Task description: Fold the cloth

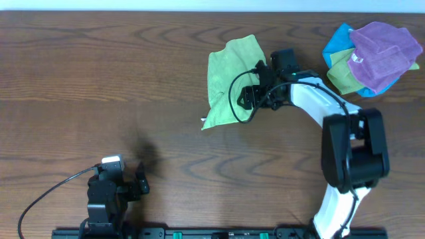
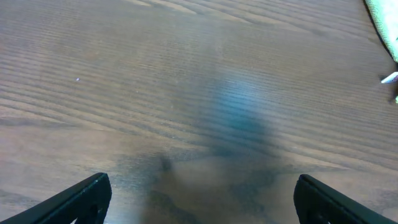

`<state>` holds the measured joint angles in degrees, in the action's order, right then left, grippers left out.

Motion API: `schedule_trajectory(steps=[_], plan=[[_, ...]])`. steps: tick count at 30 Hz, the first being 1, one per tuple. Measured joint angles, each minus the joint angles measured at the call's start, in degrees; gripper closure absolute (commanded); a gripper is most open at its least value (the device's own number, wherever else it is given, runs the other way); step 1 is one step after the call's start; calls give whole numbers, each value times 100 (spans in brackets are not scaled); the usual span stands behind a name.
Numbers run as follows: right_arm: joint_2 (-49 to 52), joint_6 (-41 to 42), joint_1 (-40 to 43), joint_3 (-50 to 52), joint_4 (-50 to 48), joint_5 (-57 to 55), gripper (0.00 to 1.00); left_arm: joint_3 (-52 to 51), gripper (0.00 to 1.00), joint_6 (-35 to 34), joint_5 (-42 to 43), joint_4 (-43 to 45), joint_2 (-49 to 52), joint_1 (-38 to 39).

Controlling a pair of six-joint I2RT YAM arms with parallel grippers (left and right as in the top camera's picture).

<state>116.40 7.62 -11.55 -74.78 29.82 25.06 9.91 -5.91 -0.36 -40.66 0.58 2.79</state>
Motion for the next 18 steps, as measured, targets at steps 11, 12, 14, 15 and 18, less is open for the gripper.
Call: schedule_trajectory(steps=[11,12,14,15,18], plan=[[164,715,284,2,-570,-50,73,0,5,0,-2,2,0,0],[173,723,284,2,-621,-44,72,0,5,0,-2,0,0,0],[205,730,278,2,-695,-44,80,0,5,0,-2,0,0,0],[229,719,271,2,-706,-46,95,0,5,0,-2,0,0,0],[289,787,245,2,-699,-44,99,0,5,0,-2,0,0,0]])
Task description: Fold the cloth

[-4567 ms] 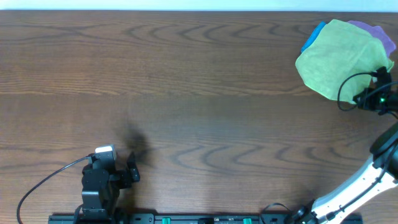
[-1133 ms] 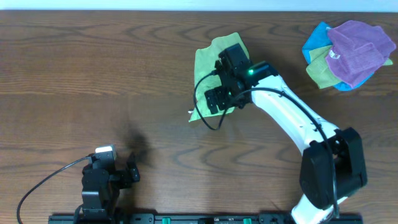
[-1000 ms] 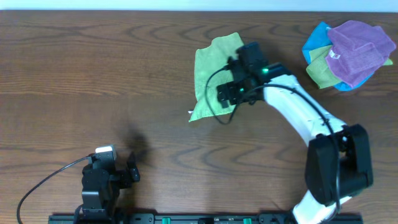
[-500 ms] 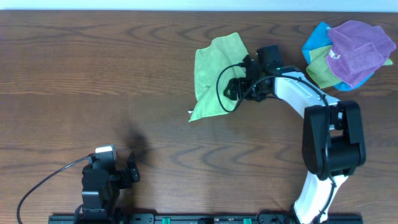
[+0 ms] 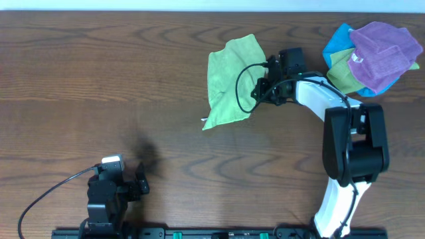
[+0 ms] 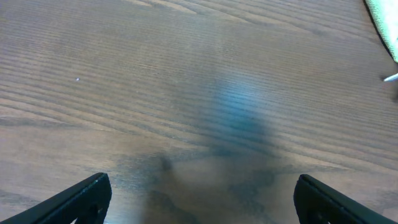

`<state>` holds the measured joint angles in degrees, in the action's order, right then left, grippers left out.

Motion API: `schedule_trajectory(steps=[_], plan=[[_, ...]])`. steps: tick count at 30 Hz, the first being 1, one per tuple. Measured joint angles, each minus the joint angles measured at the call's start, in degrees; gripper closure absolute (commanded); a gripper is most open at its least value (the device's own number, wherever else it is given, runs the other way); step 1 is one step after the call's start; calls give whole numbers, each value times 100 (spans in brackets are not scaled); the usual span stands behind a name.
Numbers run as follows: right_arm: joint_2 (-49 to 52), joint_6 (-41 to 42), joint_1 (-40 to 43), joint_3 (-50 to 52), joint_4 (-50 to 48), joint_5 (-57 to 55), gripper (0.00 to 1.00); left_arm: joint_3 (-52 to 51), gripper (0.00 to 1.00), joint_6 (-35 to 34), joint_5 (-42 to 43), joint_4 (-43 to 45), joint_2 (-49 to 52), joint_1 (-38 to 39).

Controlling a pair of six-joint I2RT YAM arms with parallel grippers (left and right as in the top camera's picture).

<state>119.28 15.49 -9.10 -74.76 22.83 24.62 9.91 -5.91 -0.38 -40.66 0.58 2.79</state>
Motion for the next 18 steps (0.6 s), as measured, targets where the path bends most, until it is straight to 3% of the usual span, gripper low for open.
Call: schedule_trajectory(steps=[4,7,12,15,16,18], plan=[[-9,46,-17,-50,341,-46,99,0,5,0,0,0,0,0],[-223,31,-17,-278,1167,-511,99,0,5,0,0,2,0,0],[-1056,-116,-120,-1722,3038,-1113,98,0,5,0,0,4,0,0],[-1384,-96,-374,-2345,3685,-1217,98,0,5,0,0,0,0,0],[-1451,-72,-496,-2404,3779,-1235,96,0,5,0,0,2,0,0],[-1467,9,-732,-2406,3853,-1259,80,0,5,0,0,2,0,0]])
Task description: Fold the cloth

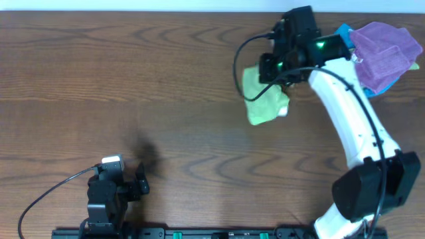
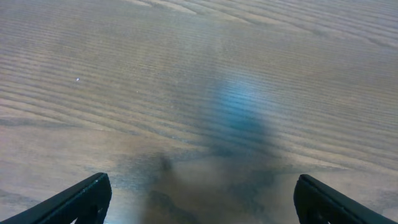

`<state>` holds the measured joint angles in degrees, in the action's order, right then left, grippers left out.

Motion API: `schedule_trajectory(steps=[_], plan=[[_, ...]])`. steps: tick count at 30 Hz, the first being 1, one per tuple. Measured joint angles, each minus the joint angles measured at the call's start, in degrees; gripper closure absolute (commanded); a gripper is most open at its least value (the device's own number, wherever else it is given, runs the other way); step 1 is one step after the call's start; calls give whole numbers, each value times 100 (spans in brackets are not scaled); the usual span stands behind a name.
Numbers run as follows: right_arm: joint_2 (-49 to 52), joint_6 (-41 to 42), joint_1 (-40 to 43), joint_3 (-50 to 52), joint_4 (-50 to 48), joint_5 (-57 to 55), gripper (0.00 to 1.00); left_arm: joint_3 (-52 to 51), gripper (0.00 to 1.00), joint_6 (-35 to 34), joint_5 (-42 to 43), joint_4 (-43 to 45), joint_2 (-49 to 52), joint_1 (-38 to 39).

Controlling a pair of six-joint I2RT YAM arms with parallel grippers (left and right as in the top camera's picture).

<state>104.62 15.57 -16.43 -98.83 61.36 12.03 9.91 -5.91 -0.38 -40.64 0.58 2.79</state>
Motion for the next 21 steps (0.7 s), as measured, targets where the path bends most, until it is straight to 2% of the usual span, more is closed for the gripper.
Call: schedule_trajectory(steps=[1,2,3,4,5,6,12,16,21], plan=[[44,20,-96,13,9,-13,84,0,5,0,0,0,0,0],[155,28,-251,39,22,-20,93,0,5,0,0,-2,0,0],[247,17,-343,63,35,-28,87,0,5,0,0,-2,0,0],[363,48,-450,81,59,-50,58,0,5,0,0,-2,0,0],[481,74,-538,96,61,-70,11,2,5,0,0,-2,0,0],[610,59,-638,107,61,-114,1,2,5,0,0,-2,0,0],[1180,-131,-1235,151,321,-396,1,0,5,0,0,0,0,0],[1215,-98,-1318,151,461,-739,1,0,5,0,0,0,0,0],[1215,542,-1215,151,916,-1438,1,0,5,0,0,0,0,0]])
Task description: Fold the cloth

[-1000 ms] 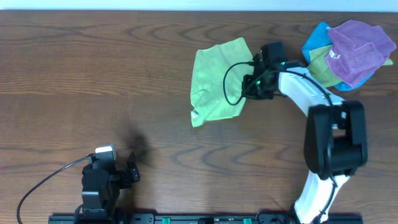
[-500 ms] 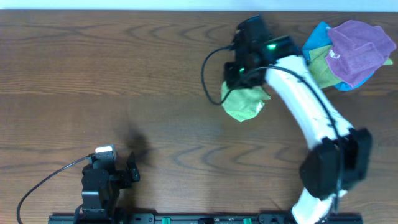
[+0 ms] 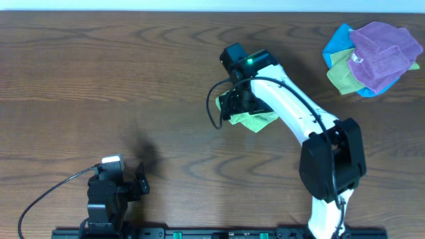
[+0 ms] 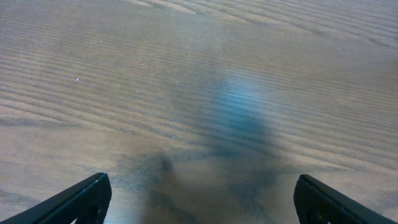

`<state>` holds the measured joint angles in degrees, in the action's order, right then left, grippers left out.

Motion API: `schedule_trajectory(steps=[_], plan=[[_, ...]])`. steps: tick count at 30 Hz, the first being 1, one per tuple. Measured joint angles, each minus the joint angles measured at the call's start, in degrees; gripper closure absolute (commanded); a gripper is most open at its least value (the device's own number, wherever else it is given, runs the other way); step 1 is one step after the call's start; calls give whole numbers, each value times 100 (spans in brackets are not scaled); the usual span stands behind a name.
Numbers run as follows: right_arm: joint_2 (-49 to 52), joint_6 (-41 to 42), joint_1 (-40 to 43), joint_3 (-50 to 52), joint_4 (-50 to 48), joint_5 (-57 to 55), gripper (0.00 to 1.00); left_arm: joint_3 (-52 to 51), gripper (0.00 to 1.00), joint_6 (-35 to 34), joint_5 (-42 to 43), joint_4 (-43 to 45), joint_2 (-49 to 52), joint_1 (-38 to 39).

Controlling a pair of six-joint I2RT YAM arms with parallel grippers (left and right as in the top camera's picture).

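Observation:
A light green cloth (image 3: 255, 120) shows in the overhead view as a small bunched wad near the table's middle, mostly covered by my right gripper (image 3: 236, 103). That gripper reaches over from the right and is shut on the cloth's upper left part. My left gripper (image 3: 138, 185) rests at the near left edge, far from the cloth. In the left wrist view the left gripper (image 4: 199, 202) is open, its two dark fingertips (image 4: 87, 198) wide apart over bare wood, with no cloth in sight.
A pile of cloths (image 3: 372, 56), purple on top of blue and green, lies at the far right corner. The brown wooden table (image 3: 99, 79) stretches bare to the left. A black cable loops beside the left arm's base (image 3: 40, 199).
My right gripper has carried the bunched green cloth from the far right of centre down and left toward the table's middle. The left arm has not moved.
The green cloth first lay spread flat at the far centre with my right gripper at its right edge. Then the gripper sat a little further right on that edge. After that the cloth was bunched and lifted near the far edge, and now it hangs near the middle.

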<state>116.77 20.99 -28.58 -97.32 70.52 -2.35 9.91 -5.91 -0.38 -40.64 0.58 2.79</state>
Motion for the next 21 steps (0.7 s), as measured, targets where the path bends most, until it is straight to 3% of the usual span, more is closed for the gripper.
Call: schedule_trajectory(steps=[4,9,13,21], plan=[[-129,201,181,31,-448,48,1,0,5,0,0,0,0,0],[-1014,-133,546,599,-1386,413,1,0,5,0,0,0,0,0],[-1917,-238,1172,2033,-2435,1314,1,2,5,0,0,9,0,0],[-1982,98,2474,4310,-4634,3101,8,2,5,0,0,-2,0,0]])
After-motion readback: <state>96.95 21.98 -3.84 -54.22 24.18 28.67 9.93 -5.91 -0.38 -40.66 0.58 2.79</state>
